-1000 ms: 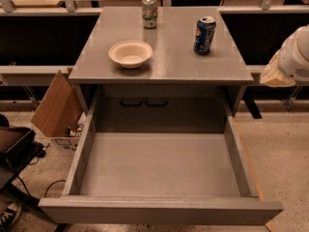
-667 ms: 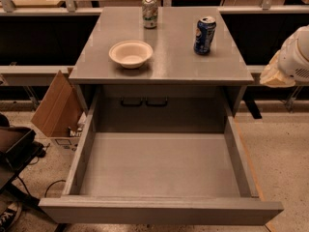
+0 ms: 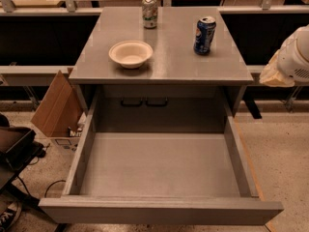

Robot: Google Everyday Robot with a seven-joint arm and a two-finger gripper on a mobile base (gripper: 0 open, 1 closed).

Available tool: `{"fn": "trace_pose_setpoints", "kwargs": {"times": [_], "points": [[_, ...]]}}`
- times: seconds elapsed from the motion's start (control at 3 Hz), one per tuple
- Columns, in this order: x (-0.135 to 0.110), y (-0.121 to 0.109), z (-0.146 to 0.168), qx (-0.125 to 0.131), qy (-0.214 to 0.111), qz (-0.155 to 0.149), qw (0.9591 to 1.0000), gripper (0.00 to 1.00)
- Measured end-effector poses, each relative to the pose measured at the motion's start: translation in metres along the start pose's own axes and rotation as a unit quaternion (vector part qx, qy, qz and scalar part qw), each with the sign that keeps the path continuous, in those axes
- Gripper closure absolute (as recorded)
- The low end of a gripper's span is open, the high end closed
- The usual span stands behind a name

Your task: Open top drawer

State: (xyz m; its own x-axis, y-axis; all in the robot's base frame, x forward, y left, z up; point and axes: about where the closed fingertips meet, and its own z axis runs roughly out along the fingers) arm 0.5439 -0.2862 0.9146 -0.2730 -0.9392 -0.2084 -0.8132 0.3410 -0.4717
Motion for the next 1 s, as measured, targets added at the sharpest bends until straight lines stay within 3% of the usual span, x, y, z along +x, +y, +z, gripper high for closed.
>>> {"fn": "trace_pose_setpoints", "kwargs": {"times": [0.33,0.67,1.0], "points": [[-0.0006,0.0005,0.0003,0.0,0.0,-0.001,1.0,0.13],[-0.0012,0.001,0.0005,-0.001,0.0,-0.001,1.0,0.0],[-0.0012,0.001,0.0005,-0.001,0.0,-0.001,1.0,0.0]]}}
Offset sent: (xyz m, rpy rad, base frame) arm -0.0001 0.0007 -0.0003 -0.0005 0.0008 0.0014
